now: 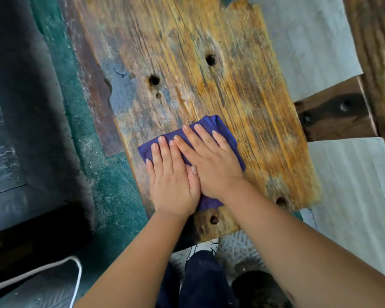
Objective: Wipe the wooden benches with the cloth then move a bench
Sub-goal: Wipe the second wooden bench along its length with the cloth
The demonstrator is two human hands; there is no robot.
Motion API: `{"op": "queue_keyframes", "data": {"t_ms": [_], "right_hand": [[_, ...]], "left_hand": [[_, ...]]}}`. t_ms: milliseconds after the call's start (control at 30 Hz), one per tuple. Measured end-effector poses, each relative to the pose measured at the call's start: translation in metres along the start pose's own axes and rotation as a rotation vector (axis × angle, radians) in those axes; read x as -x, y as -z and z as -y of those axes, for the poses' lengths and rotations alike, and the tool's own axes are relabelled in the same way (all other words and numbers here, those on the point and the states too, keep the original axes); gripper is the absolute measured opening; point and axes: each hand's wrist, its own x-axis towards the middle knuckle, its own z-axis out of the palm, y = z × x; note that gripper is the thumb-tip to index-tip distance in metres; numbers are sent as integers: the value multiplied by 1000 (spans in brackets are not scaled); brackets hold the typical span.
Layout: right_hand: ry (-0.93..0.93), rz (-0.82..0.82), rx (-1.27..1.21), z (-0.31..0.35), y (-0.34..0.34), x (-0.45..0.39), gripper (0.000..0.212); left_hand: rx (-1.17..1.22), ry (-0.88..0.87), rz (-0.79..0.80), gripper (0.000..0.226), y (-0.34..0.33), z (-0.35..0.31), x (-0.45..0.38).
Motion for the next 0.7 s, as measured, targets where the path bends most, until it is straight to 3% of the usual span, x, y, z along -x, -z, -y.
{"op": "queue_keyframes", "data": {"t_ms": [200, 367, 567, 700], "right_hand": [[-209, -2, 67, -89, -1, 24, 64], [-354, -15, -42, -145, -14, 76, 76], [-340, 14, -42, -142, -7, 77, 67], [-353, 68, 26, -123, -7, 71, 74]], "left_hand": [[29, -197, 46, 76, -18, -85, -29], [-21, -368, 116, 78, -39, -149, -22], [-60, -409, 119, 76, -37, -142, -21], [-55, -373, 109, 74, -32, -122, -17]]}}
